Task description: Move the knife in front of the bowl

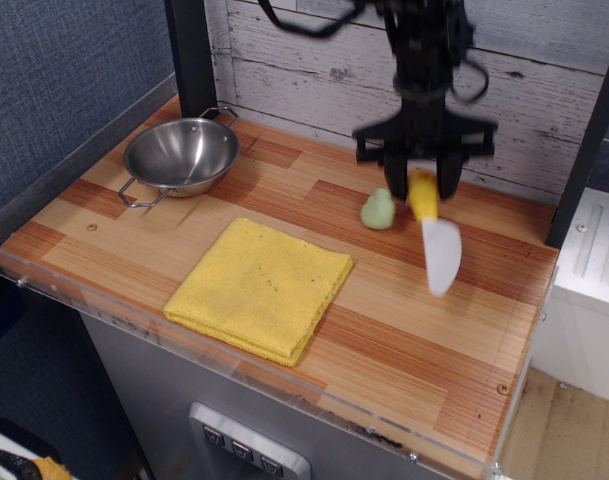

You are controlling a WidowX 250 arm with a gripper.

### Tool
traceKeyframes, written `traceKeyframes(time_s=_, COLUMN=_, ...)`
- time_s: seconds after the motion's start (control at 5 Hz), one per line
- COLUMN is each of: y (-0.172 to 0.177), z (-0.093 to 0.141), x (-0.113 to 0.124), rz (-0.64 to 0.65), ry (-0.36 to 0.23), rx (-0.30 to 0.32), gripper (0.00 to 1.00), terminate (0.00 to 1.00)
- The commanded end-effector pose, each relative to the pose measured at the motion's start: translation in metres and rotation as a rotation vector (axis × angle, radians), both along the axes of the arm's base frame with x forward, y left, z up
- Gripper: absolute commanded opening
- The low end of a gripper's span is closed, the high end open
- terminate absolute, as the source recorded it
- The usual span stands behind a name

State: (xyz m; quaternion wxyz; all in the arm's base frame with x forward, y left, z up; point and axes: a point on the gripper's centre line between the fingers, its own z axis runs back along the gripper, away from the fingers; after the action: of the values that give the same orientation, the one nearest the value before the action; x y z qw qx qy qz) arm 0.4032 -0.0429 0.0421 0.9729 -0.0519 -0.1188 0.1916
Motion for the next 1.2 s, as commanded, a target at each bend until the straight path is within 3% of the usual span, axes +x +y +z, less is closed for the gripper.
traceKeyframes(time_s=0.0, y=0.033, z=0.08, x=-0.018, rz=0.089, ry=-0.118, rx=0.001, gripper=0.0, terminate=0.0)
traceKeyframes(time_s=0.2, y=0.068, z=0.087, x=-0.049, rz=0.214, ry=-0.093, rx=0.022, gripper=0.0, terminate=0.0)
traceKeyframes(time_s=0.6, y=0.143, z=0.069, x=-0.109, rz=0.535, ry=0.016, rx=0.056, gripper=0.0, terminate=0.0)
traceKeyframes(time_s=1.0, y=0.186, z=0.045, x=-0.139, rz=0.793, ry=0.038, rx=0.049, gripper=0.0, terminate=0.0)
